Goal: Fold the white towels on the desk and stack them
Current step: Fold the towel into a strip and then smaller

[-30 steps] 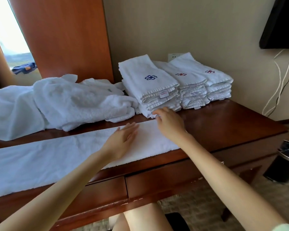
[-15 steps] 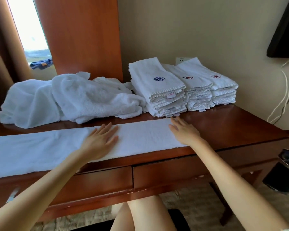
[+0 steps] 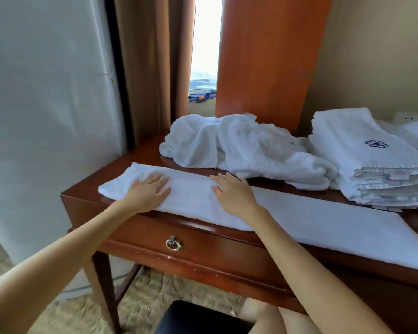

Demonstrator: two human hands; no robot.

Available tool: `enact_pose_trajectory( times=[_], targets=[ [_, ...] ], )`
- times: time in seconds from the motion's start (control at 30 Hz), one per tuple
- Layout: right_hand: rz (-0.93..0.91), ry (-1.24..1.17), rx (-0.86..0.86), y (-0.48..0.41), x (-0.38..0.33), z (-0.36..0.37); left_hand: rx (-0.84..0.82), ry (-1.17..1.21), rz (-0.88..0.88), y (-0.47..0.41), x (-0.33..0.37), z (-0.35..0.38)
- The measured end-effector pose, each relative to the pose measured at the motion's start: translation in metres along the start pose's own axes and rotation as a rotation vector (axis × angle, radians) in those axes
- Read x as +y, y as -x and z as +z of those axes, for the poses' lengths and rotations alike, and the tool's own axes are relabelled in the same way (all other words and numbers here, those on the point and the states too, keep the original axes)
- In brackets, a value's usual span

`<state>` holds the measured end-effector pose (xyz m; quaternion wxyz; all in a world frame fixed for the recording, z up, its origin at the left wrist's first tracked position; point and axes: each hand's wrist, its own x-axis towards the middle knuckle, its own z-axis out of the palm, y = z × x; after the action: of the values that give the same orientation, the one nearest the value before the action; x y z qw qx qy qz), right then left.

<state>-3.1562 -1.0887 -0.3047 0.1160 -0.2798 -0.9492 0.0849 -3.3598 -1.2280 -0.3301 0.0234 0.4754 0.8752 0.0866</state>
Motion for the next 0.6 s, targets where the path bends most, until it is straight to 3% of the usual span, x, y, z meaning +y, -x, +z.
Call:
enact_pose_trajectory(
  times=[0.23, 0.37, 0.43, 0.5, 0.6],
  targets=[
    [-0.080, -0.012, -0.169, -0.036, -0.066, 0.057, 0.042, 0.063, -0.391, 0.023, -0.088, -0.015],
    [-0.076, -0.017, -0.151, -0.038, -0.063, 0.061, 0.210, 0.037, -0.465, 0.024, -0.081, -0.019],
    [-0.069, -0.070, -0.143, -0.036, -0.064, 0.057, 0.194, 0.094, -0.509, 0.022, -0.071, -0.026],
    [-0.048, -0.229, -0.116, -0.032, -0.066, 0.050, 0.146, 0.200, -0.533, 0.017, -0.063, -0.034],
    [0.026, -0.752, -0.107, -0.021, -0.063, 0.031, 0.136, 0.508, -0.510, 0.012, -0.047, -0.048]
  ],
)
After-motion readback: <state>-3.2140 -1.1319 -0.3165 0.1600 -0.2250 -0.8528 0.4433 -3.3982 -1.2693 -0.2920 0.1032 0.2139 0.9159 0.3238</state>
